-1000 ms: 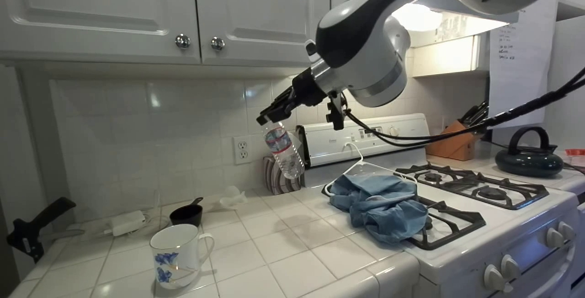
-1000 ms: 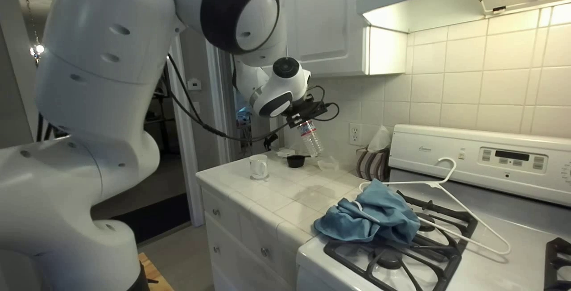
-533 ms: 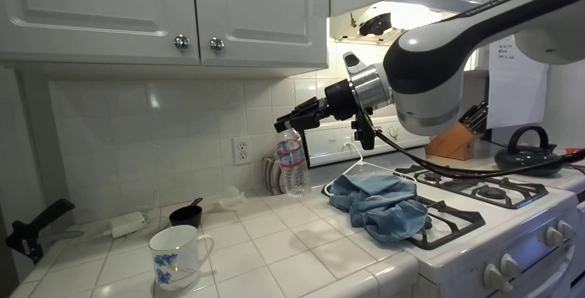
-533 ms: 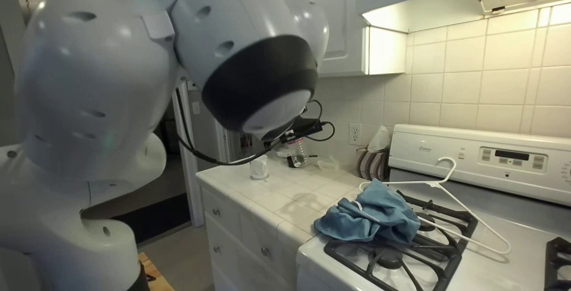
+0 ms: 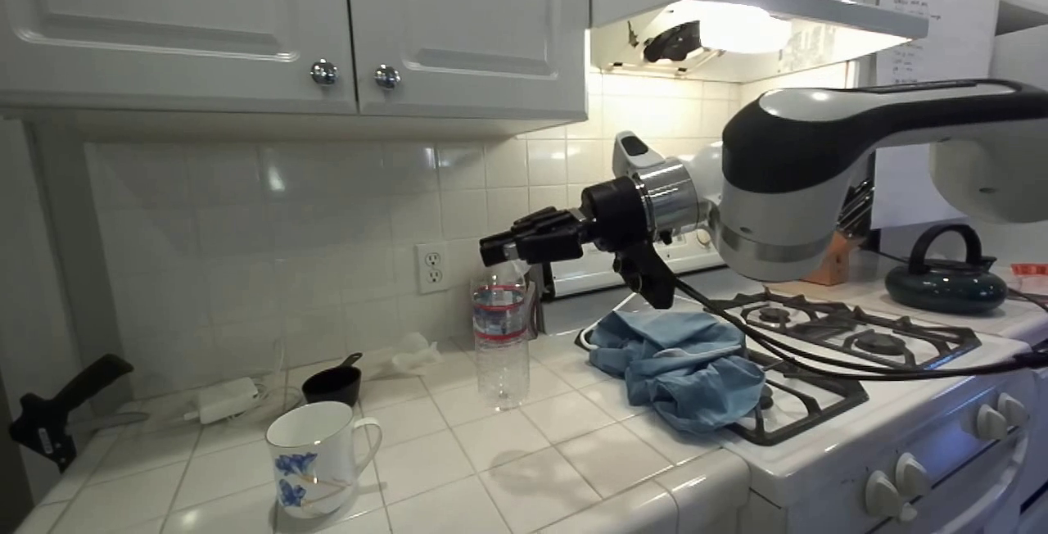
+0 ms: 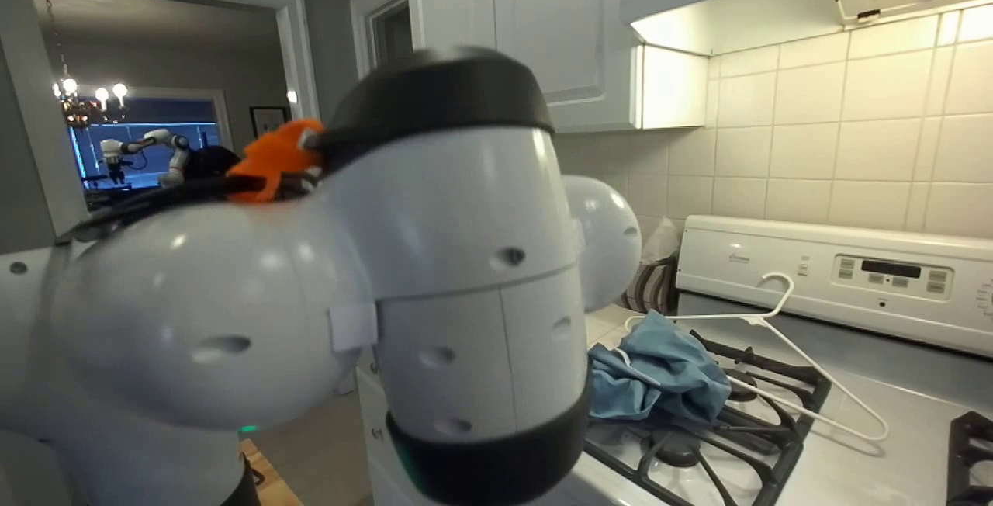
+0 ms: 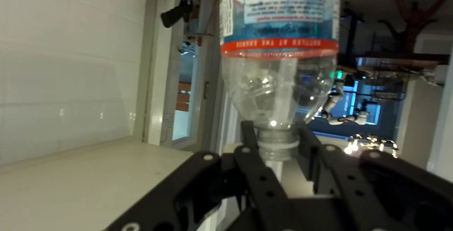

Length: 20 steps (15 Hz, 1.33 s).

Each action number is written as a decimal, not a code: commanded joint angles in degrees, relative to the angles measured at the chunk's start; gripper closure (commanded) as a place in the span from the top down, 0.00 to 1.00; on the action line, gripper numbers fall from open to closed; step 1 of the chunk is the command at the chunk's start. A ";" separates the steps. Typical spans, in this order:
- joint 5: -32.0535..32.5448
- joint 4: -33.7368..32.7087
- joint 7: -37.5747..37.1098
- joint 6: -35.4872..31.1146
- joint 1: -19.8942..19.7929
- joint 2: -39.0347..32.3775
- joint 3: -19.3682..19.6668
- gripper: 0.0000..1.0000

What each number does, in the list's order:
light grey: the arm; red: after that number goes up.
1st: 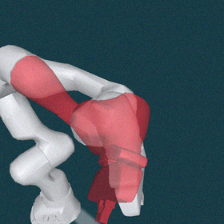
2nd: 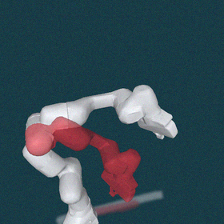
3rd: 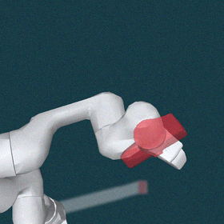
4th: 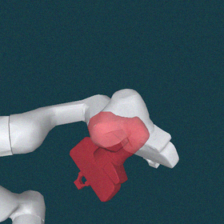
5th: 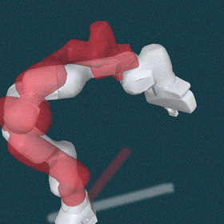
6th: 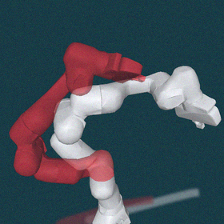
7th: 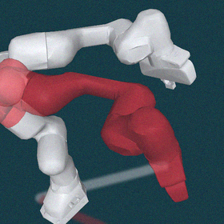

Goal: Pick up the water bottle, put it in an upright position and move the black cup to the right

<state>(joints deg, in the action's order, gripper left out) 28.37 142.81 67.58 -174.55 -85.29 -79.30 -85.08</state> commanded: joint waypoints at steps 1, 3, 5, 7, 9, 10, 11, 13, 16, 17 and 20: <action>-2.59 -5.69 5.72 15.43 0.82 -8.74 -0.50 0.08; -9.44 -8.47 9.00 19.90 2.23 -6.07 -1.30 0.08; -8.97 -11.95 7.10 24.16 3.52 -5.81 -1.19 0.08; -10.11 -14.51 6.07 26.05 5.19 -3.08 -1.09 0.08; -11.15 -16.90 6.13 27.96 6.81 -1.80 -0.49 0.08; -11.78 -17.81 5.92 28.94 7.52 -1.11 -0.48 0.08; -12.46 -18.97 6.32 30.11 8.44 -1.11 -0.30 0.08; -13.55 -20.36 6.21 31.46 9.65 -0.05 -0.01 0.08; -14.50 -21.56 7.31 31.74 10.39 0.22 -0.07 0.08; -14.82 -21.87 7.69 31.68 10.16 0.01 -0.47 0.08; -14.90 -23.60 8.16 31.62 10.48 0.55 -0.52 0.08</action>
<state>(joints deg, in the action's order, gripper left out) 16.12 121.73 73.98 -144.53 -75.56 -80.81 -85.47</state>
